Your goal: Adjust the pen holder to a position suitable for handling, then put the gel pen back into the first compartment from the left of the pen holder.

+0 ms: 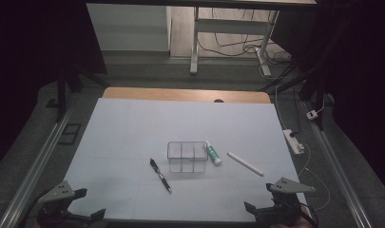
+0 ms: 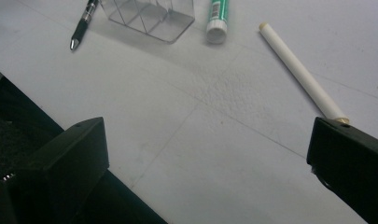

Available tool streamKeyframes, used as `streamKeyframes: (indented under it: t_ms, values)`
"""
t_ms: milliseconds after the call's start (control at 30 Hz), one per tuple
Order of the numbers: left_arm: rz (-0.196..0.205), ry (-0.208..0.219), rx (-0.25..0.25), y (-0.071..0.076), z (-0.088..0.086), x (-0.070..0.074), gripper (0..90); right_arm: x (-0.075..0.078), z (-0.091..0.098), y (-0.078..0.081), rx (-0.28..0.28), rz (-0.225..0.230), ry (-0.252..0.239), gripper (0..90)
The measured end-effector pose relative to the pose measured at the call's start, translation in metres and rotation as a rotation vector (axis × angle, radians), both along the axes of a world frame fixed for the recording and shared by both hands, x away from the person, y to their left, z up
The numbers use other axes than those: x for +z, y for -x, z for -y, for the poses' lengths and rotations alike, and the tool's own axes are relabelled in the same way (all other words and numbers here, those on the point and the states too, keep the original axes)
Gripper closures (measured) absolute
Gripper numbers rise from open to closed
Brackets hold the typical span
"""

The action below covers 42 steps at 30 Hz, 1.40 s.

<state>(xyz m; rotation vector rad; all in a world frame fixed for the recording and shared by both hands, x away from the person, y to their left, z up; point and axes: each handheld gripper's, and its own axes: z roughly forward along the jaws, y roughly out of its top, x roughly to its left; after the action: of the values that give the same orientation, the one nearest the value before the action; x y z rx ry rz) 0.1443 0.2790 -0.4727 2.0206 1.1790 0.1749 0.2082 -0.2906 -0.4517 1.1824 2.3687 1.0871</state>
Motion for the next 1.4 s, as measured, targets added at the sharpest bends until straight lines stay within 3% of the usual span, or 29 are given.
streamKeyframes:
  t_ms: [200,333,467,567,700,833,1100,1400]
  values:
    - [0.002,0.012,-0.02,-0.002,0.0,0.001,0.2,0.0,-0.001,-0.001,0.003,-0.006,-0.004,0.0]
    - [0.03,0.006,-0.055,-0.005,0.004,0.005,0.7,-0.001,-0.002,-0.001,0.013,-0.008,0.01,0.0]
    - [0.066,-0.023,-0.102,-0.013,0.015,0.008,0.6,-0.001,-0.002,-0.001,0.02,-0.015,0.012,0.0]
    - [0.101,-0.019,-0.136,-0.022,0.025,0.009,0.4,-0.001,-0.002,-0.002,0.023,-0.022,0.004,0.0]
    - [0.094,-0.038,-0.19,-0.038,0.038,0.008,0.0,-0.001,-0.002,-0.003,0.032,-0.031,0.005,0.0]
    - [0.054,-0.048,-0.244,-0.056,0.049,0.005,0.2,-0.001,-0.002,-0.002,0.038,-0.032,0.007,0.0]
    - [0.053,-0.12,-0.315,-0.084,0.072,0.001,0.0,-0.002,-0.003,-0.003,0.041,-0.038,0.01,0.0]
    - [0.03,-0.152,-0.417,-0.119,0.095,-0.008,0.0,-0.002,-0.003,-0.003,0.045,-0.04,0.01,0.0]
